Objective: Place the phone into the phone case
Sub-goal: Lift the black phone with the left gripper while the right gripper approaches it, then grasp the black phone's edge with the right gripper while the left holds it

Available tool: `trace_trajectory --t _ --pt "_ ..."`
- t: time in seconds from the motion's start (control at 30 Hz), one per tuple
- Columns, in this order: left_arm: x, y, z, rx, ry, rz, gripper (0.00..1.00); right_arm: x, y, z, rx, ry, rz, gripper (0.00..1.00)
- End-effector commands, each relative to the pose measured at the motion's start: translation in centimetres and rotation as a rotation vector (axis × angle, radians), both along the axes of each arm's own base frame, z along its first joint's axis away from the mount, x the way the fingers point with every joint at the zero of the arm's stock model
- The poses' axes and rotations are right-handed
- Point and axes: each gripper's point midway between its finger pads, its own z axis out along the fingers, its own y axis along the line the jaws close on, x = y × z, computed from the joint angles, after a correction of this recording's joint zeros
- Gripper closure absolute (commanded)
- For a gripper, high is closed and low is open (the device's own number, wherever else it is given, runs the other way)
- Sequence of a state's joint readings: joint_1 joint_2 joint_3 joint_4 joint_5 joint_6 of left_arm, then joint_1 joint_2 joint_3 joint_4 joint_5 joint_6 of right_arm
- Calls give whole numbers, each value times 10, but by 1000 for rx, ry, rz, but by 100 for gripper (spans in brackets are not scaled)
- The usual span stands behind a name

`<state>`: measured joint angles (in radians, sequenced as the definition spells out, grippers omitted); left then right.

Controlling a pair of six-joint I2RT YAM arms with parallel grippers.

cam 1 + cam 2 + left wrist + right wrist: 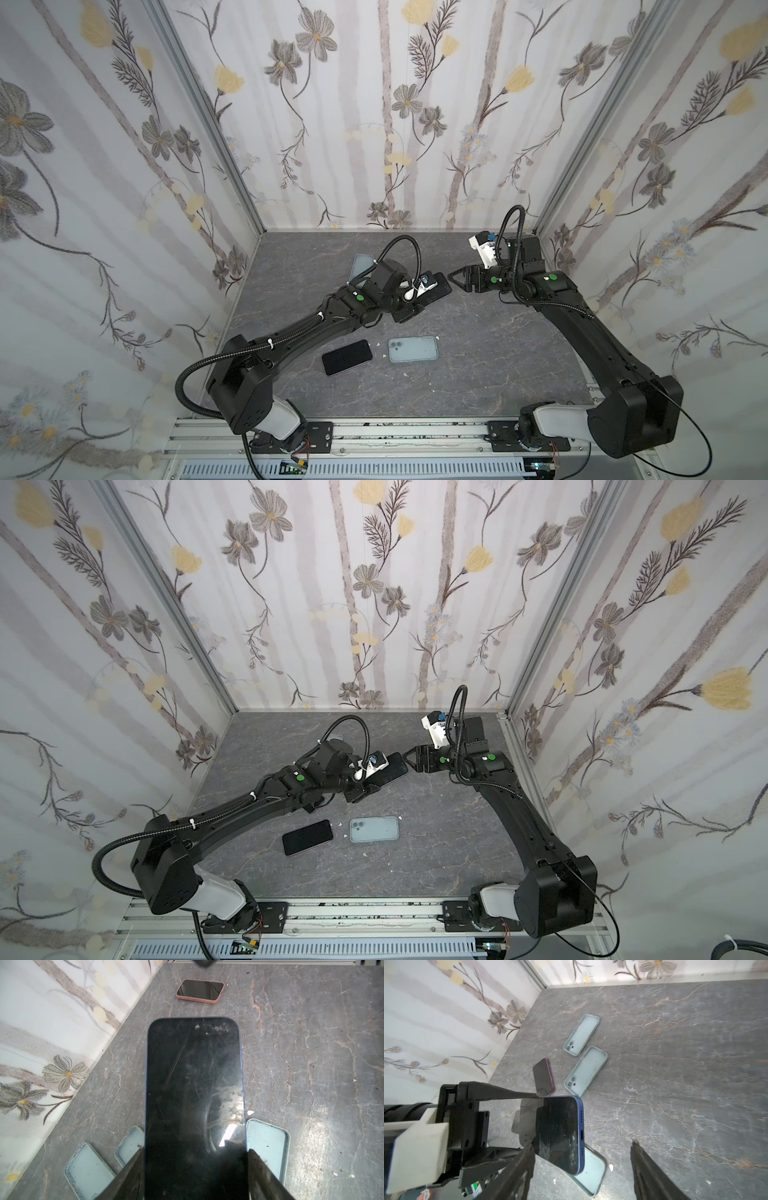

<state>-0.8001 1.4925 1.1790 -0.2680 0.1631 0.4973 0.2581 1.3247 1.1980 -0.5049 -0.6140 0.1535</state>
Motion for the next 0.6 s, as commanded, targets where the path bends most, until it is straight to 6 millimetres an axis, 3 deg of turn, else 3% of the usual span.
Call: trace_trajectory --t 0.0,0.33,0.57 --pt "-2 -9 23 -64 -86 -55 62 -13 16 3 32 17 107 28" --pt "-8 -4 33 -62 -147 -67 61 -31 36 -8 77 102 231 43" --pt "-12 -4 37 -76 -176 -84 61 -38 46 -4 142 130 293 72"
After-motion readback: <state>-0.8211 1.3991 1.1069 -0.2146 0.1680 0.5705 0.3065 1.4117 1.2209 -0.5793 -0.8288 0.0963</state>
